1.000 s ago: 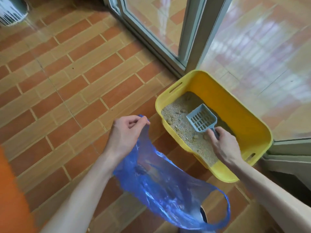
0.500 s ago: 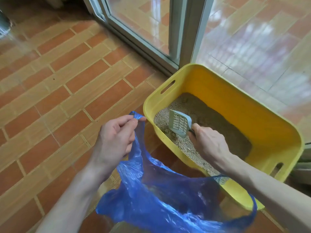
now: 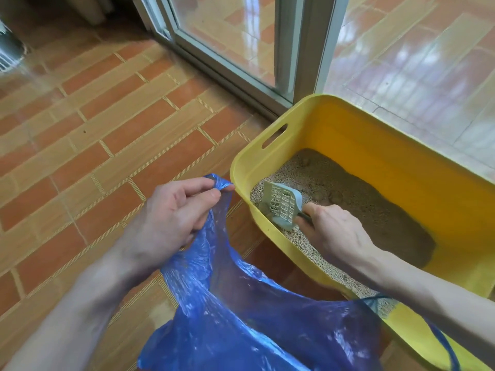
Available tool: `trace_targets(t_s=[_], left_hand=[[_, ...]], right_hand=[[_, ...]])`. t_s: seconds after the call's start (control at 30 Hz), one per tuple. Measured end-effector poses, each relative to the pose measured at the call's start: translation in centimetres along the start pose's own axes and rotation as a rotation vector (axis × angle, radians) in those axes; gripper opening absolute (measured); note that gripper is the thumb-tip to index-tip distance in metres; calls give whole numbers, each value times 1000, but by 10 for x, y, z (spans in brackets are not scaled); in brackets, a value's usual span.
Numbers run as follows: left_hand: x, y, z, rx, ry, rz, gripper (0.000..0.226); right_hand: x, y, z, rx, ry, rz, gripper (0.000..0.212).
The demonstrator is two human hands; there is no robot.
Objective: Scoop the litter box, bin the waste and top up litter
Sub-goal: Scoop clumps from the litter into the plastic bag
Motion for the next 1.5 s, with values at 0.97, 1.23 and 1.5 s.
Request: trace_targets(t_s=[0.97,1.23,1.5], left_hand=[[-16,-21,6,-78,66,46,26],[-33,-44,-61,-320,1118,362,23],[-24,-39,-2,-247,221,242,23]], right_hand=[[-47,-22,16,6,746,315,43],[-49,-29,21,-15,662,256,43],[-58,-38,10,-37,748,251,34]])
Point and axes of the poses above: each hand's wrist, its own y-axis towards the middle knuckle, its own z-axis out of the palm, x = y × z, the point moved 6 cm from there along y, towards the middle knuckle, and after that the axes turned 3 degrees about -x, right-handed, at the moved point
